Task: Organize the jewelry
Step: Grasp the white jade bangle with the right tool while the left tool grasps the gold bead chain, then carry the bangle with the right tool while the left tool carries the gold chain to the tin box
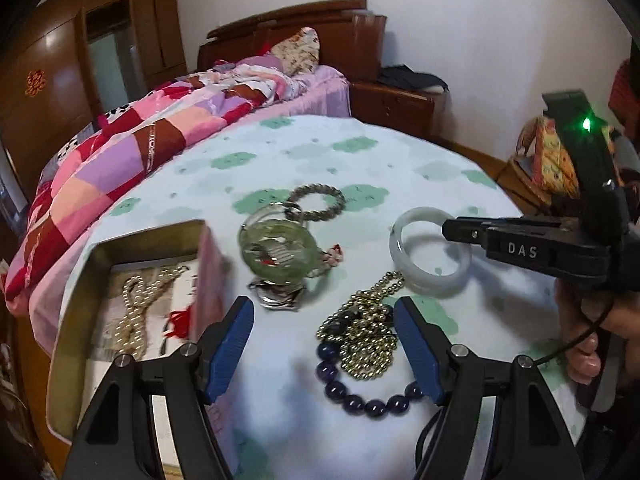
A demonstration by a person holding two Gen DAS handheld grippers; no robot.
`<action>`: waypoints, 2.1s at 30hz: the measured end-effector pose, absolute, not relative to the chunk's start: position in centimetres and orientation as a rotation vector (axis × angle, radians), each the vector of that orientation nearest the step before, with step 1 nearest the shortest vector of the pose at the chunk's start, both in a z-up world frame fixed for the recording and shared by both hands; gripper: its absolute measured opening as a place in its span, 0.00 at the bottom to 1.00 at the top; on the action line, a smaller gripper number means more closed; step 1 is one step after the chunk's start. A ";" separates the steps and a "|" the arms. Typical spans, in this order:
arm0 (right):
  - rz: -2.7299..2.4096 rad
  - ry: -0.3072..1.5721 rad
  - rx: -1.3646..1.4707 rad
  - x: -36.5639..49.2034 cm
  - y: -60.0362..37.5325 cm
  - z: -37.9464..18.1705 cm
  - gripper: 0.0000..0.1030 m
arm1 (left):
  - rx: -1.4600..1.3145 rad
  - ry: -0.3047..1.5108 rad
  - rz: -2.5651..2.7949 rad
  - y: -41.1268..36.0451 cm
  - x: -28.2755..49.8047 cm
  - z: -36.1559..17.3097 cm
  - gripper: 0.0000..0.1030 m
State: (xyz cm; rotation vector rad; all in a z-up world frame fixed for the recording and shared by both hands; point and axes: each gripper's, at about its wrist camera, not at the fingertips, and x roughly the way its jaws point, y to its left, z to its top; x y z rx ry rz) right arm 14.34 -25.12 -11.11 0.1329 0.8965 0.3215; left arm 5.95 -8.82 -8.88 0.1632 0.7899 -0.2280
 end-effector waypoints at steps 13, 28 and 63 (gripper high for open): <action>0.332 0.904 0.138 14.3 -25.8 -11.9 0.13 | 0.217 0.852 -0.314 -11.4 7.7 -10.9 0.09; 0.406 0.820 0.108 12.2 -23.3 -7.7 0.13 | 0.057 0.609 -0.302 -6.8 3.7 -0.1 0.09; 0.573 0.734 -0.056 10.9 -13.9 -2.6 0.13 | -0.053 0.540 -0.074 4.8 3.4 2.5 0.09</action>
